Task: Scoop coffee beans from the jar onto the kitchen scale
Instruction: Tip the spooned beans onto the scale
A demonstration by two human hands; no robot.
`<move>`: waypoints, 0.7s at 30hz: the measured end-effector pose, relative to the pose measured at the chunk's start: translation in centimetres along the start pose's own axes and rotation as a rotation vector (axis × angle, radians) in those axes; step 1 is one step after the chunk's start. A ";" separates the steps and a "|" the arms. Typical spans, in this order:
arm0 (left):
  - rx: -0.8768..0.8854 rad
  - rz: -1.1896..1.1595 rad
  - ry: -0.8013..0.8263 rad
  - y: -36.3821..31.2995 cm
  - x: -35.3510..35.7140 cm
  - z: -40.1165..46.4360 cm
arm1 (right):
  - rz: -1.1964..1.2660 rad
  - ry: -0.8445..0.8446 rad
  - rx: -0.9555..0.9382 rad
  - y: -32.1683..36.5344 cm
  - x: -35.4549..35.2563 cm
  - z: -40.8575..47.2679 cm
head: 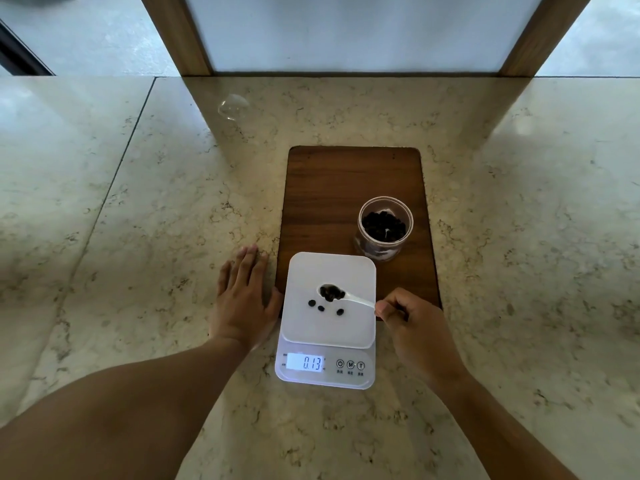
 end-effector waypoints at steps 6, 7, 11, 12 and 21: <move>-0.001 -0.010 -0.004 -0.1 -0.1 0.0 | 0.027 -0.035 -0.069 0.4 -0.4 -0.1; 0.000 -0.011 -0.005 -0.1 -0.1 0.0 | 0.028 -0.038 -0.081 0.6 -0.4 -0.1; 0.002 -0.005 -0.007 -0.1 -0.1 0.0 | 0.017 -0.071 -0.130 1.2 -1.0 -0.3; 0.002 -0.003 -0.007 0.0 -0.1 0.0 | 0.010 -0.075 -0.141 1.4 -1.0 -0.4; 0.009 0.016 -0.013 0.1 0.0 0.0 | -0.028 -0.128 -0.226 2.6 -2.1 -0.5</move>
Point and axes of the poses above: each hand's wrist, its own z-axis towards the middle knuckle, its own x-axis out of the palm, y = z × x, the point moved 9 cm from there along z, towards the middle knuckle, and after that the axes turned 2 degrees about -y, right-handed, at the moved point
